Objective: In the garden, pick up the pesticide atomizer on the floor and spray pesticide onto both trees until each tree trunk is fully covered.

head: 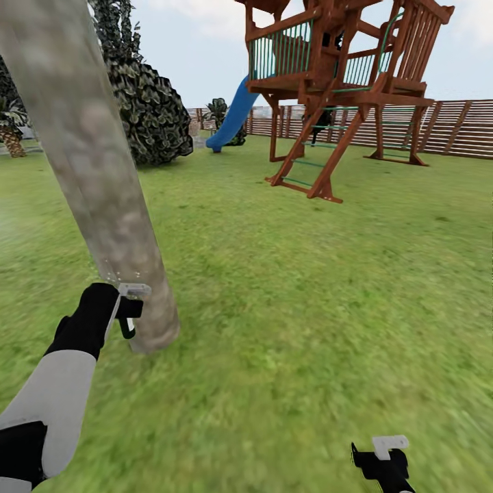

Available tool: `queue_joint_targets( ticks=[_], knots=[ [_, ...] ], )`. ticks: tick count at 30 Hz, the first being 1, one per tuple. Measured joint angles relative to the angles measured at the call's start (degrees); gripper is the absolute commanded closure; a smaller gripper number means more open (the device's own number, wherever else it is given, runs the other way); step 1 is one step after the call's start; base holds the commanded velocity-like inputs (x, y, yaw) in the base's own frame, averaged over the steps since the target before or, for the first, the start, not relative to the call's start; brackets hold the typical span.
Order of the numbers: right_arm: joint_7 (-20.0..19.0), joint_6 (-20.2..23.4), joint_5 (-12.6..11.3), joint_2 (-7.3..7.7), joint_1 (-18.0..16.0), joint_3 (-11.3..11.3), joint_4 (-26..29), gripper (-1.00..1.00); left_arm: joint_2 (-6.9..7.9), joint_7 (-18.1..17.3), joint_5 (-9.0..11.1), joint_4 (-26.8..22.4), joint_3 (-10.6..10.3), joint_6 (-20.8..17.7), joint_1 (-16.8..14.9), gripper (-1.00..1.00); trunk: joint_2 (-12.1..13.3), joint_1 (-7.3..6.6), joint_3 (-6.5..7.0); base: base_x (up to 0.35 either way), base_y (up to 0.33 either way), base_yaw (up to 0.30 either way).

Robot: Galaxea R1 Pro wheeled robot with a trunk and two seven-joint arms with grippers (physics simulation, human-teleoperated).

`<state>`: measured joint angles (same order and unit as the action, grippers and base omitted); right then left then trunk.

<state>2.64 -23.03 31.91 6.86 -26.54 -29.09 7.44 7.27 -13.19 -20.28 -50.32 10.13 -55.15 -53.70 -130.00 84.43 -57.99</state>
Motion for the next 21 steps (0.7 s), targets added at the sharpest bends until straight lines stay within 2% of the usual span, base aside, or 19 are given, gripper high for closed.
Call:
queue_joint_targets(
  ticks=[5, 14, 16, 19, 21],
  knots=[
    [0.0, 0.0, 0.0, -0.08, 0.0, 0.0, 0.0, -1.00, 0.16, 0.3, 0.0, 0.1, 0.0, 0.1, 0.1, 1.00, 0.0, 0.00, 0.00, 0.019, -0.274, 0.039],
    [0.0, 0.0, 0.0, -0.09, 0.0, 0.0, 0.0, -1.00, 0.12, 0.4, -0.1, 0.1, 0.0, 0.1, 0.1, 1.00, 0.0, 0.00, 0.00, 0.082, -0.274, 0.258],
    [0.0, 0.0, 0.0, -0.09, 0.0, 0.0, 0.0, -1.00, 0.12, 0.5, -0.2, 0.1, 0.2, 0.1, 0.1, 1.00, 0.0, 0.00, 0.00, 0.086, -0.274, 0.102],
    [0.1, 0.0, 0.0, 0.00, 0.0, 0.0, 0.0, -1.00, 0.15, 0.6, -0.3, 0.1, 3.4, 0.4, 0.1, 1.00, 0.0, 0.00, 0.00, 0.086, -0.274, 0.014],
    [0.1, -0.1, 0.0, 0.03, 0.0, 0.0, 0.0, -1.00, 0.16, 0.6, -0.1, 0.1, 4.0, 0.5, 0.1, 1.00, 0.0, 0.00, 0.00, 0.086, -0.274, 0.001]
  ],
)
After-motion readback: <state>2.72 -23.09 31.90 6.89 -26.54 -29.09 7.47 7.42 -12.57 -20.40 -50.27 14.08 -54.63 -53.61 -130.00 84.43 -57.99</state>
